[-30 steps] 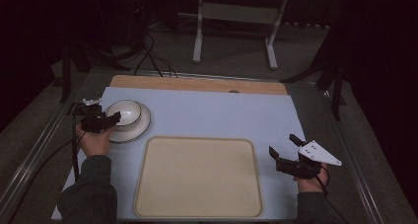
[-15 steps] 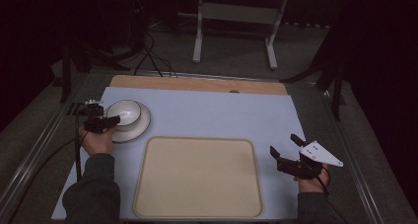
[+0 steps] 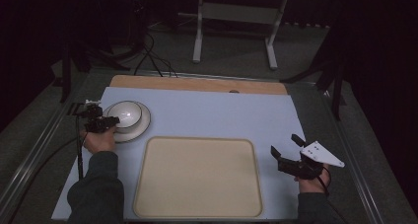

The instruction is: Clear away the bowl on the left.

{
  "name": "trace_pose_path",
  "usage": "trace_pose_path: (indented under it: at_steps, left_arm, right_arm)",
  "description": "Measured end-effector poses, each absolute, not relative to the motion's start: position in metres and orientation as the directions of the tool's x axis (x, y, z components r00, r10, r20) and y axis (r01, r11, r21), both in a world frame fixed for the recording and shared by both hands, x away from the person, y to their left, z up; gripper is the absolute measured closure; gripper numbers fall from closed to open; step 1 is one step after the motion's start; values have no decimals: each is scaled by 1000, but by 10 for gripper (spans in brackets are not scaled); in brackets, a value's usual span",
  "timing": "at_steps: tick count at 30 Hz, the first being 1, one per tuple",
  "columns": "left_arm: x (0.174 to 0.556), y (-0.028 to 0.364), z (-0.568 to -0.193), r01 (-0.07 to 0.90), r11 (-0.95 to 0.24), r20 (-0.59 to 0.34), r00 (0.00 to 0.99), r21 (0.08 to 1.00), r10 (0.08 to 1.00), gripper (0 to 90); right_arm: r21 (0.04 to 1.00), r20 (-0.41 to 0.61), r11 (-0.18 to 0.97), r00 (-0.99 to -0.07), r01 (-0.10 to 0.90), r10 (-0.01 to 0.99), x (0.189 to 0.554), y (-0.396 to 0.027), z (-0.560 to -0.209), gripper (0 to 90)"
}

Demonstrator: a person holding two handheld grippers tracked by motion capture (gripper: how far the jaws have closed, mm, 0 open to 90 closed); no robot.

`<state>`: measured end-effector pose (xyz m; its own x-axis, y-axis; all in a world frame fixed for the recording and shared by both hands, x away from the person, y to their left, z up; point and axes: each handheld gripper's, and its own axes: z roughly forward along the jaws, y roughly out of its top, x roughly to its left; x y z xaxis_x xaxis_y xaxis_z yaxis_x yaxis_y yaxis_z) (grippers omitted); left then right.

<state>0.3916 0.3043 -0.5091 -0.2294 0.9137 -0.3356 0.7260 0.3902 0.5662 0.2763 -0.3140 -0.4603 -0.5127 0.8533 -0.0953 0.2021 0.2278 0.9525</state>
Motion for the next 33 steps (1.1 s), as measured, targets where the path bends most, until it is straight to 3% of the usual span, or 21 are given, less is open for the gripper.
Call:
trace_pose_path:
  at_steps: [7,33]
  left_arm:
    - [390,307,-510,714,448,-406,-246,538,880,793]
    - [374,308,-497,674,487,-522,-174,556,835,798]
  right_arm:
    - [952,-95,229,-513,204,853,276,-314,-460,139]
    - [953,-90,223,-510,206,855,276,-314,-461,140]
